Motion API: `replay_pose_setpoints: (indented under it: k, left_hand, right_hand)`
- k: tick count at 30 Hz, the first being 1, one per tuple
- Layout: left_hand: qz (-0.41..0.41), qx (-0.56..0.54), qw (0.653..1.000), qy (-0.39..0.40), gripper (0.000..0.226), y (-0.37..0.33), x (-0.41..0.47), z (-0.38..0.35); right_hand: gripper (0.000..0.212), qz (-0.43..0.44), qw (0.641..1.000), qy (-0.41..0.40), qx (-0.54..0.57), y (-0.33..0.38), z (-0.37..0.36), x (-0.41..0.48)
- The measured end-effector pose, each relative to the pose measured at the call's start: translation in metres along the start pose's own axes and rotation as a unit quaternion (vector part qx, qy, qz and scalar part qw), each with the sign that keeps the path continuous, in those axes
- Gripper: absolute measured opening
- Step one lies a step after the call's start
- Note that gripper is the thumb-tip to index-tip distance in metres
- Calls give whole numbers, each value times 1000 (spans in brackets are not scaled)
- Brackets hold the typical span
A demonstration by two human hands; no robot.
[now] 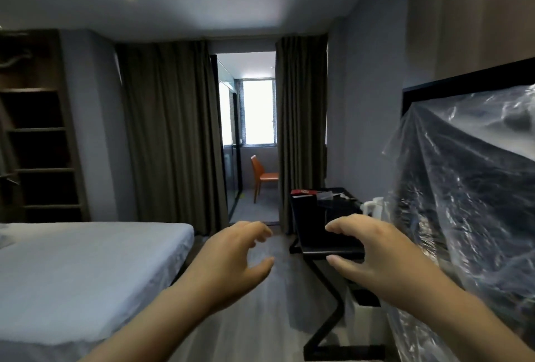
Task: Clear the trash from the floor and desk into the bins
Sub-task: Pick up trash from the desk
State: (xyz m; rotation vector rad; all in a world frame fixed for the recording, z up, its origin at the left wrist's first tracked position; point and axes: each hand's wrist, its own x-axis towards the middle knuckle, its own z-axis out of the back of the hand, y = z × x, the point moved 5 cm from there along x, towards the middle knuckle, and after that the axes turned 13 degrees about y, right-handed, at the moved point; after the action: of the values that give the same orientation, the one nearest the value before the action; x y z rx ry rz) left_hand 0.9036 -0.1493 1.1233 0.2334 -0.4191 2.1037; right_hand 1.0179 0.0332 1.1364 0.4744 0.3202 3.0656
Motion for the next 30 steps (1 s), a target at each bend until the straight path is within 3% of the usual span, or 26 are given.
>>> replay_pose_setpoints:
  k: [10, 25, 30]
  left_hand:
    - [6, -28, 1000, 14, 38, 118, 127, -46]
    - [-62, -72, 995, 39, 39, 300, 347, -82]
    - [-77, -100, 988, 84, 39, 344, 405, -122]
  right_hand:
    - [42, -36, 999, 35, -3, -73, -59, 148]
    - [43, -149, 988, 35, -22, -157, -137, 371]
    - [44, -188, 980, 67, -11, -188, -172, 428]
